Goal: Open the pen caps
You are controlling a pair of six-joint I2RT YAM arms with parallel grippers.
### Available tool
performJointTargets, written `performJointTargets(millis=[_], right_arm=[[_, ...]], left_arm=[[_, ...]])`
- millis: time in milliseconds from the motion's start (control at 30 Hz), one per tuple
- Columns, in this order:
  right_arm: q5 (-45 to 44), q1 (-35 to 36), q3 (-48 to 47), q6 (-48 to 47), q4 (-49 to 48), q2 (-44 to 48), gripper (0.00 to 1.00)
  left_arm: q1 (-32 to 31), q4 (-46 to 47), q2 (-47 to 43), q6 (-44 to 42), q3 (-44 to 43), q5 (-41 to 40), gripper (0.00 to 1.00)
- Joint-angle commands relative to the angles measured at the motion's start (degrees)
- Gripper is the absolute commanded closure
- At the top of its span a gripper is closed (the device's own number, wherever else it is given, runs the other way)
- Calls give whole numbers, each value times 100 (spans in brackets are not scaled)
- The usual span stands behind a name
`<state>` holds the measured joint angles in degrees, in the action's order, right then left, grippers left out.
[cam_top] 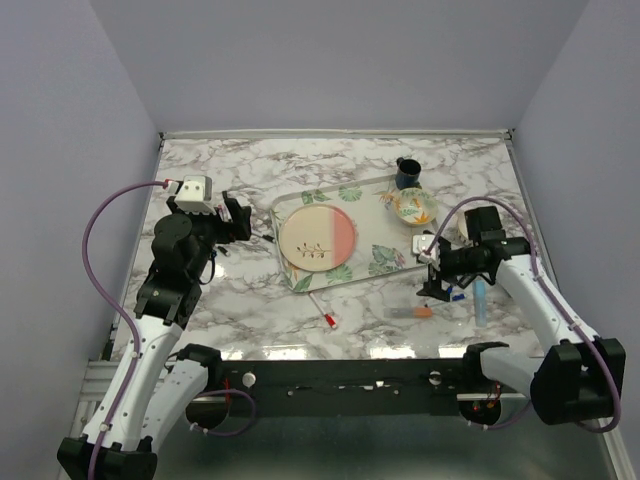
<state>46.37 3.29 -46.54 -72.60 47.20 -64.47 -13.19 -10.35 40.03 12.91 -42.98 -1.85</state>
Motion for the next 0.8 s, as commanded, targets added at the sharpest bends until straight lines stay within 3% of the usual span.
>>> performJointTargets(millis=[0, 367, 767], right_arm=[[-612, 839, 540, -994, 519, -75, 1], [-1226, 2420, 972, -264, -132, -417, 10], [-2053, 3283, 1016, 483, -484, -690, 15]], left_arm=[[27, 103, -74, 10, -52, 167, 1], [27, 103, -66, 1, -44, 167, 1], [36, 94, -57, -7, -44, 167, 1]])
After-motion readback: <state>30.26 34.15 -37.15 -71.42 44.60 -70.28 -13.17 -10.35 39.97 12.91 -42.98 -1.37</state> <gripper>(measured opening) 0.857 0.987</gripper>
